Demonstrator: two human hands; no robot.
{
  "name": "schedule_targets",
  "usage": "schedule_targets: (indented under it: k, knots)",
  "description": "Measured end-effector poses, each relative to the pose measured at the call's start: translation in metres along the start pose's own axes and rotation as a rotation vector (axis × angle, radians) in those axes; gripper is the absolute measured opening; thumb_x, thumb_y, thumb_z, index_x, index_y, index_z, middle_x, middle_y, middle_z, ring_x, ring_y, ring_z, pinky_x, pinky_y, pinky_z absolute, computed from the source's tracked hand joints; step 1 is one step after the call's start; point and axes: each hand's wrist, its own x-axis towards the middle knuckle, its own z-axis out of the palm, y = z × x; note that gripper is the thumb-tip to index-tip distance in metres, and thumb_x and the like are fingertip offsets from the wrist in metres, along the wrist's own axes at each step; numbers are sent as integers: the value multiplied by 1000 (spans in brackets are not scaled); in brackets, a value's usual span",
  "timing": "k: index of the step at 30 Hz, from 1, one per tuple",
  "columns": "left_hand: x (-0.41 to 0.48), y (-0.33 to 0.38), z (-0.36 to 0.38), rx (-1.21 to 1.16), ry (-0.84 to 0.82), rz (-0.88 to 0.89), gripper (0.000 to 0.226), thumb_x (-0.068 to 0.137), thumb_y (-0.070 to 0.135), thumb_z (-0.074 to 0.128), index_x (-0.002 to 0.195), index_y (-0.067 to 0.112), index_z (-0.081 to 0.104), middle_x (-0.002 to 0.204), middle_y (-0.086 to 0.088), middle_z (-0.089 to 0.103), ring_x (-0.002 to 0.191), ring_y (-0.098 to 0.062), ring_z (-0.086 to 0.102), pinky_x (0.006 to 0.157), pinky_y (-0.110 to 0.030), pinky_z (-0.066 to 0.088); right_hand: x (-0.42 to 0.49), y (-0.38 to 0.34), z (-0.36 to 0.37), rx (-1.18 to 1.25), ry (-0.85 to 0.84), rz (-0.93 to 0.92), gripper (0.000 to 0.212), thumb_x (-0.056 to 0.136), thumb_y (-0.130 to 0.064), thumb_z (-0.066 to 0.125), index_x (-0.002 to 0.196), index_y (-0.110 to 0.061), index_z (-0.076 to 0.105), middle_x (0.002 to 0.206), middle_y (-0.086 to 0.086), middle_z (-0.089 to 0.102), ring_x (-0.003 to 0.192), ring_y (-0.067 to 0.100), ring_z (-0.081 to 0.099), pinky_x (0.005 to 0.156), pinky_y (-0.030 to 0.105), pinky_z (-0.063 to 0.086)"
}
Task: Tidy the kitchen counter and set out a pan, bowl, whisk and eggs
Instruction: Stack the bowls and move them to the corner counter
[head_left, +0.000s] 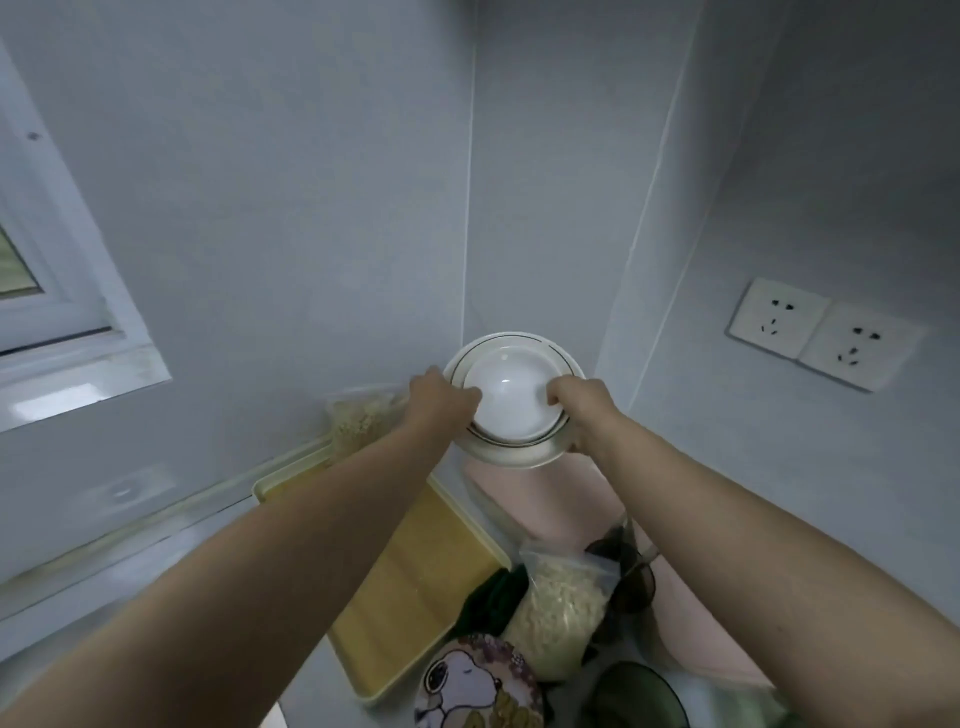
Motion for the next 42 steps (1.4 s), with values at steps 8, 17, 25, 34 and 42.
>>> schedule_targets:
  k: [8, 17, 25, 34, 42]
  knots:
    - [-78, 13, -9, -90, -139, 36, 59, 50, 31, 58, 99, -2, 63, 95, -17, 65, 83, -33, 67, 67, -35, 55, -81, 20, -49, 44, 45, 65, 56, 67, -10, 47, 123, -15, 47, 112, 9, 54, 96, 32, 55, 64, 34, 49]
    - [-163, 7, -7, -1, -264, 127, 18, 74, 22, 65, 78, 9, 53, 82, -5, 56, 77, -24, 57, 61, -27, 42, -181, 64, -101, 66, 132, 83, 39, 72, -8, 45, 109, -16, 47, 109, 9, 49, 98, 33, 51, 84, 43, 49]
    - [-238, 16, 38, -30, -410, 172, 41, 74, 22, 65, 110, 4, 59, 111, -12, 60, 100, -30, 59, 73, -30, 46, -247, 107, -172, 128, 248, 103, 21, 73, -9, 45, 93, -14, 49, 104, 10, 48, 90, 32, 52, 75, 40, 52]
    - [-320, 34, 104, -113, -517, 205, 34, 73, 19, 64, 105, 11, 53, 98, -7, 60, 89, -27, 59, 76, -30, 51, -292, 141, -272, 89, 326, 91, 30, 79, -7, 46, 108, -12, 49, 107, 13, 50, 88, 32, 53, 76, 43, 53]
    - [-396, 43, 177, -37, -595, 217, 54, 75, 21, 64, 124, 6, 48, 113, -8, 56, 99, -28, 57, 84, -34, 51, -320, 186, -366, 4, 361, 124, 21, 79, -6, 48, 99, -9, 53, 87, 10, 52, 71, 28, 55, 58, 36, 52]
